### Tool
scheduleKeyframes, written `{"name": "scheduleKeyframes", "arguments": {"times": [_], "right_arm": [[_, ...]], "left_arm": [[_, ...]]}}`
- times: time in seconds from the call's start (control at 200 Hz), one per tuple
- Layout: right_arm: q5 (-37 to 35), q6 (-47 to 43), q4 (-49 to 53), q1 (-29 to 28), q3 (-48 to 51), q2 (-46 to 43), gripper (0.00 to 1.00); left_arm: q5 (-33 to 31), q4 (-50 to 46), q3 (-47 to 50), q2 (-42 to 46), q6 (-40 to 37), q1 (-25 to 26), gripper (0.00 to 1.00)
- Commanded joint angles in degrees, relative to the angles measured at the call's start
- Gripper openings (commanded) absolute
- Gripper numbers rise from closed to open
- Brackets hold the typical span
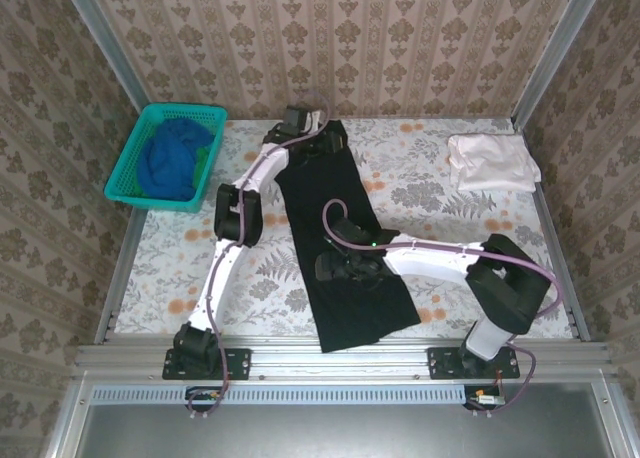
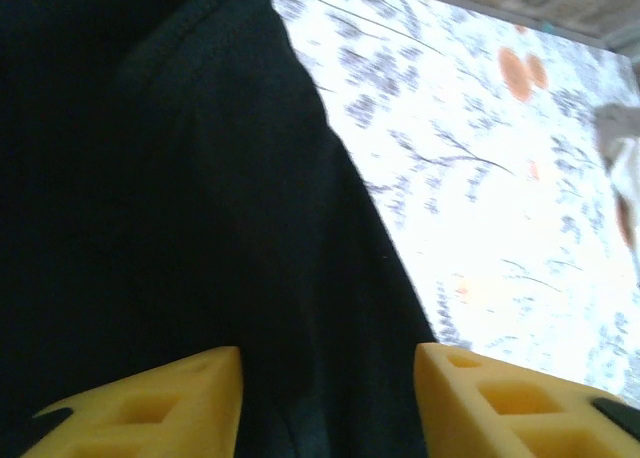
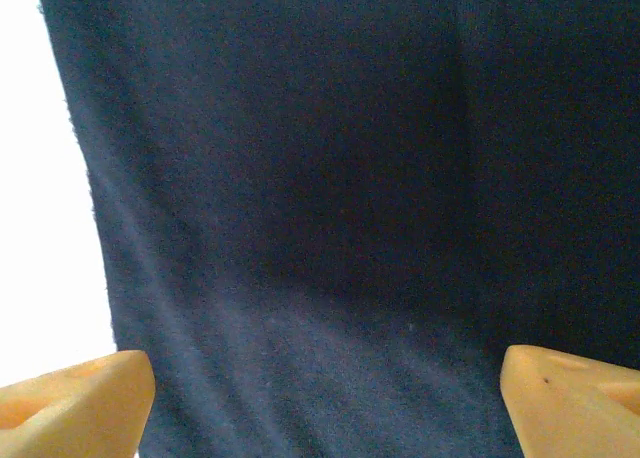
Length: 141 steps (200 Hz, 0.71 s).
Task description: Fold and stack the t-shirts
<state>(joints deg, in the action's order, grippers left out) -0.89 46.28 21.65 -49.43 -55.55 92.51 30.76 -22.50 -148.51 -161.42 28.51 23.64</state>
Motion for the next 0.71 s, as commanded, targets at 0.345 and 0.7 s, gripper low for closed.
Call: {"name": "scheduleKeyframes", "arguments": {"times": [0.345,0.7], "right_arm": [[-2.7,-23.0,1.6,21.1,-9.9,4.9,0.78],[-14.8,-34.3,20.7,23.3,-61.9,44.3,0.77]], "left_arm": [[-6.7,2.5,34.8,41.2,-7.1,-0.8,0.7],[-21.1,7.2,94.2,83.3,-2.5,-2.7,0.69]]}}
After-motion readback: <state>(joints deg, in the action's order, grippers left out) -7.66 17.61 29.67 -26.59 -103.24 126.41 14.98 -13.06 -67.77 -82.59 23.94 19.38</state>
